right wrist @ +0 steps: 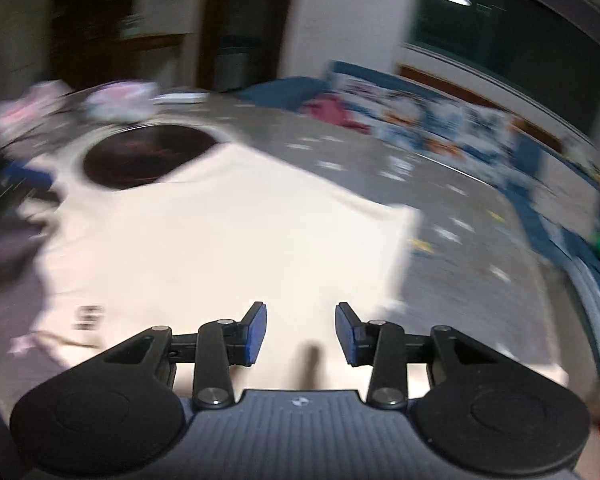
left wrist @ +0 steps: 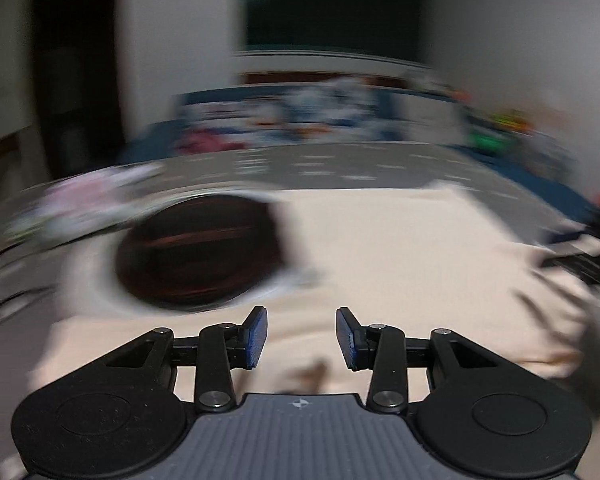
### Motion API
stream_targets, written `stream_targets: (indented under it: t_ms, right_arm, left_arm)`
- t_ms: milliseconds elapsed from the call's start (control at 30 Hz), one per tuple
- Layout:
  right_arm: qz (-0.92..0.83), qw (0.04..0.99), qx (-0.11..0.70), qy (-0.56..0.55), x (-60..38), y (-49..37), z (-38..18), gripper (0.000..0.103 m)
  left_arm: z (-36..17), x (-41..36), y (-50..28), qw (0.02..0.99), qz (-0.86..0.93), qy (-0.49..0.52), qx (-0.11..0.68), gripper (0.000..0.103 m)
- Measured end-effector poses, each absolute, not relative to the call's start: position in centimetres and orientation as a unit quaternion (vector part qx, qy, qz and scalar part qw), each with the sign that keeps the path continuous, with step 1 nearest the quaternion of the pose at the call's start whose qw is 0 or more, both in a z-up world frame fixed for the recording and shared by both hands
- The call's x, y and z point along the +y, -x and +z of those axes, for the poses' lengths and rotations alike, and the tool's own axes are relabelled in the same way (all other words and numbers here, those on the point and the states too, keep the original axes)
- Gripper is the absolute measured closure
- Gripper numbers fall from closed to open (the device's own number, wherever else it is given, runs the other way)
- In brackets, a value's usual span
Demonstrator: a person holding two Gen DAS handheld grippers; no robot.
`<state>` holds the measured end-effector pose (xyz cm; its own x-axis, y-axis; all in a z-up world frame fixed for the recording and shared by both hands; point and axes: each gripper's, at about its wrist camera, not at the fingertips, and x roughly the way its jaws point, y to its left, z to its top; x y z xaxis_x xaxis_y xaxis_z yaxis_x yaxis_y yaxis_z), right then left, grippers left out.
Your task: Fold clothes
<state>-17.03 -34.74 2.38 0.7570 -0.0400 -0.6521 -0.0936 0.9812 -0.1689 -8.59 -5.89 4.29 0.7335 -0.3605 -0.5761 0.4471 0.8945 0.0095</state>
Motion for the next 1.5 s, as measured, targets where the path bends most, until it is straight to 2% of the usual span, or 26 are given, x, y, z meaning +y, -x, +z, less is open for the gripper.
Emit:
stream_targets:
  t_ms: [67,200,433,467,533,567,600,633,700,900,1100,1267,1333,1433,1500]
  right_arm:
    - [0.063,0.929,0.344,0.122,-31.5,16.4,2.3,0.065]
    - [0.135,0.919,0.338,0.154,-26.8,15.6,2.3,0.065]
    - [0.229,0.893,0.337,0.188,-20.2,14.6,1.4,0.068]
    - [0.236,0.891,0.337,0.193,-19.6,14.5,1.2,0.068]
    - [0.243,0.887,0.338,0.201,-18.5,14.2,0.8,0.068]
    - [0.246,0.885,0.338,0.205,-18.0,14.0,0.5,0.070]
    - [0.247,0.884,0.338,0.207,-17.5,13.8,0.3,0.074]
    - [0.247,0.884,0.338,0.210,-17.3,13.7,0.2,0.076]
    - [0.247,0.882,0.340,0.213,-16.8,13.5,0.0,0.082]
    - [0.247,0.880,0.339,0.224,-16.3,13.5,-0.5,0.097]
    - [0.269,0.871,0.352,0.210,-16.7,13.9,-0.3,0.098]
    - [0.281,0.869,0.348,0.209,-16.9,13.9,0.3,0.097]
    - [0.286,0.874,0.346,0.184,-17.3,13.4,0.9,0.093]
    - [0.284,0.873,0.360,0.168,-17.2,12.7,0.3,0.092]
    - [0.286,0.869,0.362,0.178,-16.9,12.7,-0.2,0.091]
  left_arm:
    - [4.0,-3.1,7.7,0.941,-0.149,-0.072,0.295,0.061]
    - [3.4,1.0,6.4,0.952,-0.045,-0.071,0.294,0.052]
    - [2.2,3.5,5.6,0.945,-0.044,-0.034,0.322,0.054]
    - [1.9,3.6,5.6,0.944,-0.049,-0.031,0.324,0.057]
    - [1.6,3.8,5.4,0.942,-0.059,-0.025,0.329,0.071]
    - [1.5,3.7,5.4,0.943,-0.059,-0.026,0.328,0.073]
    - [1.5,3.6,5.4,0.944,-0.059,-0.031,0.324,0.085]
    - [1.6,3.5,5.3,0.944,-0.060,-0.033,0.321,0.093]
    - [1.7,3.5,4.9,0.945,-0.062,-0.033,0.319,0.097]
    - [4.2,3.2,3.4,0.957,-0.057,-0.038,0.282,0.098]
    - [5.8,2.3,2.3,0.965,-0.059,-0.058,0.249,0.098]
    - [4.1,2.3,1.5,0.958,-0.060,-0.067,0.274,0.098]
    - [3.4,2.4,1.2,0.955,-0.055,-0.069,0.285,0.098]
    - [2.7,2.7,0.9,0.952,-0.048,-0.069,0.295,0.097]
    - [2.4,2.7,0.7,0.950,-0.043,-0.073,0.299,0.094]
